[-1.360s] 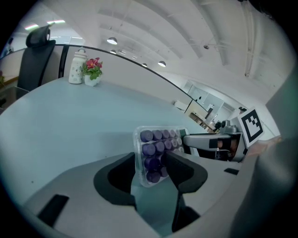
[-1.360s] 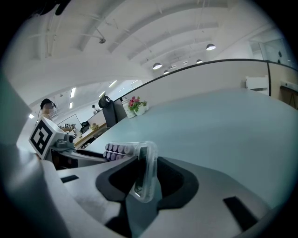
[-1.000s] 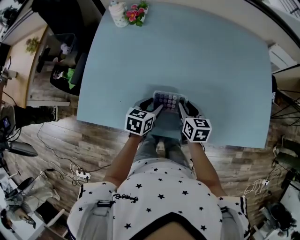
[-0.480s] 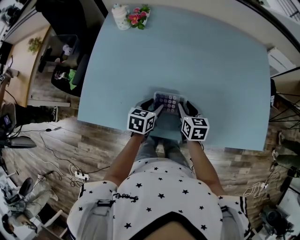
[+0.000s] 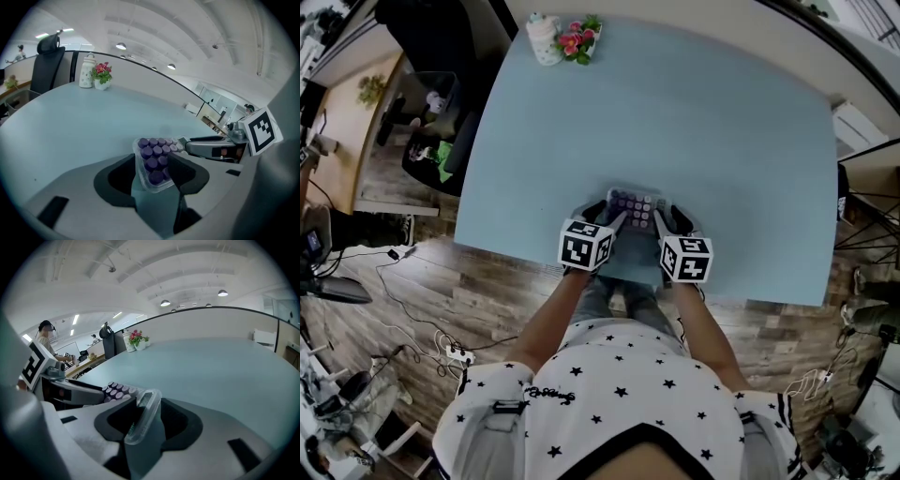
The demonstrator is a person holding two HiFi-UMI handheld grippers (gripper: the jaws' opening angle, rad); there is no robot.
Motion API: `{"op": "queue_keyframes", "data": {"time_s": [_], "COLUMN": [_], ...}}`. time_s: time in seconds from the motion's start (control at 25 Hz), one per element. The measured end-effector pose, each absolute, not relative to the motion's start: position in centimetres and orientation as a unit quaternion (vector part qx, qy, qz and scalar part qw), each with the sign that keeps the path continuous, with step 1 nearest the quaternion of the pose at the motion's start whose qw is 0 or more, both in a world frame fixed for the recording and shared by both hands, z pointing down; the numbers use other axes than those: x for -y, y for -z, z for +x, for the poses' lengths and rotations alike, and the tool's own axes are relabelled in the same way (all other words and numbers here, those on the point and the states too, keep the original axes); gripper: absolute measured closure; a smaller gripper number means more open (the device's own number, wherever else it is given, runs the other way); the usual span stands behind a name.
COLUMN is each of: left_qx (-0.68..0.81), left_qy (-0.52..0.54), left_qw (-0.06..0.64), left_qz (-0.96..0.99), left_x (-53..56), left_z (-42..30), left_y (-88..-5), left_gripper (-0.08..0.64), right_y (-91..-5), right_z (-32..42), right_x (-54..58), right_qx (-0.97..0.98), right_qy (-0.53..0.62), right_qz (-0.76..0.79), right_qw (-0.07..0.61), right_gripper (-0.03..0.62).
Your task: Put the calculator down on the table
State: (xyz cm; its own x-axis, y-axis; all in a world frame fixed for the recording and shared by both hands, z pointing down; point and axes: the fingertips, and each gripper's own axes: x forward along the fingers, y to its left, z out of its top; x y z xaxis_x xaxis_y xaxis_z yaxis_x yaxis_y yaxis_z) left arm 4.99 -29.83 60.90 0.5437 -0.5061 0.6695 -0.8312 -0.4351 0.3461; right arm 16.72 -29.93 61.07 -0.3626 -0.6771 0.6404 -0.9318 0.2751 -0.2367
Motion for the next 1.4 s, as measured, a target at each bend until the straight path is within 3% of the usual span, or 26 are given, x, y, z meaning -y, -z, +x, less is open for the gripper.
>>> {"op": "queue_keyframes", "data": {"time_s": [0.28, 0.44, 0.64, 0.92, 1.04, 1.4], "left_qx": [0.405, 0.408, 0.412, 0.41, 0.407, 0.393], "left_qy": [-0.259, -0.241, -0.193, -0.13, -0.111, -0.075], "left_qw": [0.299, 0.275, 0.254, 0.205, 0.183, 0.144], "left_qz": [0.824, 0.836, 0.854, 0.879, 0.888, 0.905], "left_x": [30.1, 30.9, 31.5, 32.1, 32.2, 33.0], "left_z": [4.9, 4.7, 4.8, 4.9, 5.0, 6.7], "left_y": [-60.4, -58.0, -54.4, -49.1, -46.9, -42.2], "left_gripper": [0.327, 0.327, 0.354, 0.494, 0.512, 0.518], "right_y": [-60.5, -58.3, -54.9, -49.2, -46.8, -41.6], "right_z": [16.7, 17.2, 17.3, 17.2, 17.1, 16.2], "right_x": [30.4, 31.1, 31.4, 32.2, 32.1, 31.4], "right_qx": [0.783, 0.786, 0.794, 0.813, 0.823, 0.849], "right_qy": [-0.259, -0.253, -0.252, -0.224, -0.204, -0.177], "right_qz": [0.523, 0.534, 0.538, 0.534, 0.53, 0.497], "right_qw": [0.214, 0.181, 0.126, 0.059, 0.039, -0.012], "right_gripper": [0.407, 0.411, 0.453, 0.549, 0.594, 0.595]}}
